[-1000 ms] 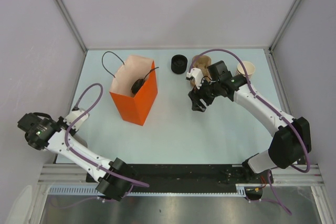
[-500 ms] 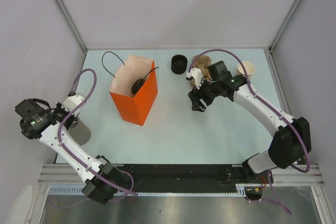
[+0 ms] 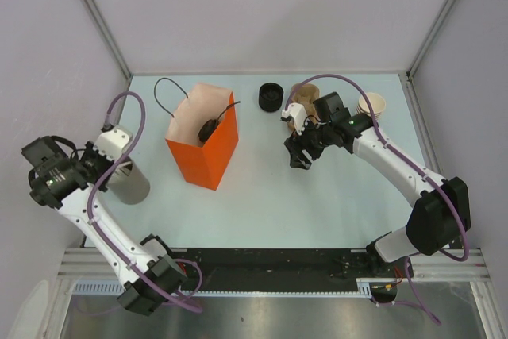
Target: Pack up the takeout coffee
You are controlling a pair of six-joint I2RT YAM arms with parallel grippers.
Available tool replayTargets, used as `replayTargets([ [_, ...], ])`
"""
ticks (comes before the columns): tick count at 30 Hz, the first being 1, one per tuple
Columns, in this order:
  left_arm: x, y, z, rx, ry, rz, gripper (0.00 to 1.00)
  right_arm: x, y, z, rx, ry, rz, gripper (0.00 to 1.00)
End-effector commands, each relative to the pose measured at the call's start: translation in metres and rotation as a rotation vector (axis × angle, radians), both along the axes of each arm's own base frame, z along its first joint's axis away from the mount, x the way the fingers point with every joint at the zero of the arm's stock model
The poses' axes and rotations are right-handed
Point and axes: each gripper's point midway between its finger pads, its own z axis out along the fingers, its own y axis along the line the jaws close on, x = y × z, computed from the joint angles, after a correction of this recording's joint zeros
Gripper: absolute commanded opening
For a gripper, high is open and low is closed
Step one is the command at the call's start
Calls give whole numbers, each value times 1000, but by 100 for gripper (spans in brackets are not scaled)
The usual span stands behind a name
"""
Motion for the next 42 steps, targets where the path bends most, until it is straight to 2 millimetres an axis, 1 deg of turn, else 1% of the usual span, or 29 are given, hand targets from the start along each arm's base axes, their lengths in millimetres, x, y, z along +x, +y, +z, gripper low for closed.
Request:
replayTargets([
  [1,-5,-34,31,-92,-63,-35,1,4,3,1,1,-26,7,77],
  [3,-4,-36,41,-101,-90,-24,0,4,2,2,3,-28,6,77],
  [4,-3,-36,52,-84,-116,-24,0,4,2,2,2,-27,6,77],
  [7,-1,-42,73,-90,-172,-24,0,4,3,2,3,-28,6,77],
  [10,2,-45,87,-97,-208,-26,0,3,2,3,3,-31,7,77],
  [15,5,-49,100,-126,-237,-29,0,4,3,4,6,-34,8,77],
  [16,6,-54,106,-144,-257,-42,0,4,2,3,3,-31,7,77],
  [18,7,-62,113,-170,-278,-64,0,4,3,3,2,-32,5,77],
  [19,8,-71,120,-194,-297,-91,0,4,2,2,-1,-30,4,77],
  [21,7,-83,127,-211,-313,-131,1,5,2,1,-3,-32,1,77],
  [22,6,-92,136,-232,-329,-160,2,5,3,1,-3,-32,2,77],
  [24,7,-100,144,-254,-338,-182,2,6,1,2,-4,-34,-4,77],
  [25,7,-104,153,-268,-349,-193,2,6,1,2,-3,-35,-6,77],
  [32,16,-108,185,-301,-420,-206,0,6,0,4,2,-36,-5,77],
  [35,19,-111,197,-322,-459,-208,0,6,0,5,3,-38,-5,77],
  [37,19,-117,201,-347,-464,-232,0,6,-1,6,4,-40,-5,77],
  [39,20,-121,202,-366,-456,-245,0,5,-1,6,6,-41,-3,77],
  [42,21,-134,199,-395,-426,-299,0,5,-1,7,8,-41,-3,77],
])
